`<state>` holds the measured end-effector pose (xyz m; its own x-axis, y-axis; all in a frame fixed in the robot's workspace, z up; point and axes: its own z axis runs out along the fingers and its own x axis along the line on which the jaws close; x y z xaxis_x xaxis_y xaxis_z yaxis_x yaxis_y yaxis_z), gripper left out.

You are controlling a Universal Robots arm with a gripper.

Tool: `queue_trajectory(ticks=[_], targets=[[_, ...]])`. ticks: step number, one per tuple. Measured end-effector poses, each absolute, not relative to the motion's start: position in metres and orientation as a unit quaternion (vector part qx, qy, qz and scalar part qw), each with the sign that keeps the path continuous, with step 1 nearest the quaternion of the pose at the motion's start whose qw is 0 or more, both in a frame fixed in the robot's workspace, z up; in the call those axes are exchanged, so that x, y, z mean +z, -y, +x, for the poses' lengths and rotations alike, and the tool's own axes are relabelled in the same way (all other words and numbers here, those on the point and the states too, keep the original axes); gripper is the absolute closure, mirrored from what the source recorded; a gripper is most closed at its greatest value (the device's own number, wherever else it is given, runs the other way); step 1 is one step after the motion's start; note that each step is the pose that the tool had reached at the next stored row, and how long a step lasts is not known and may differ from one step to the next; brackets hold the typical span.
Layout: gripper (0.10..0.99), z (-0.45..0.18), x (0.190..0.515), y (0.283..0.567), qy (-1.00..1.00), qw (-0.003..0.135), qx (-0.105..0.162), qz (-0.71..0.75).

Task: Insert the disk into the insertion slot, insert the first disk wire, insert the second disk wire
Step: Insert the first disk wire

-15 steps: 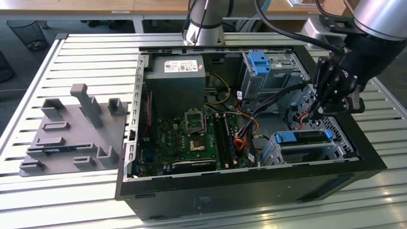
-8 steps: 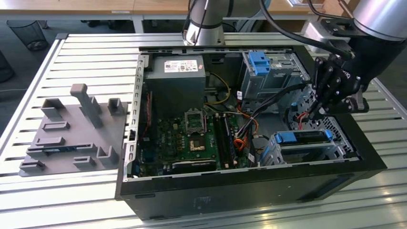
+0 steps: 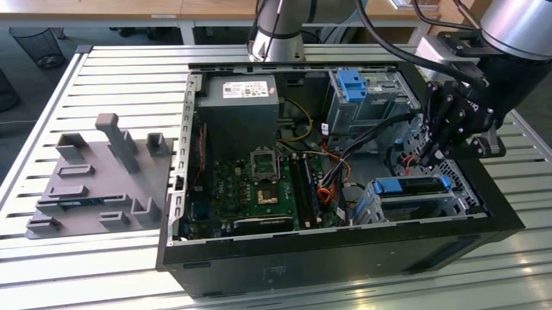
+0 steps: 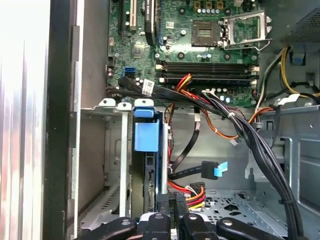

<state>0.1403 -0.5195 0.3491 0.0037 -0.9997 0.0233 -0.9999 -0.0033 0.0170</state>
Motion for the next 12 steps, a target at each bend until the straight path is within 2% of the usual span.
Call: queue_trajectory(ticks=[12], targets=[[0.922, 0.1390, 0.3443, 0.5258, 0.699, 0.011, 0.005, 0.715]])
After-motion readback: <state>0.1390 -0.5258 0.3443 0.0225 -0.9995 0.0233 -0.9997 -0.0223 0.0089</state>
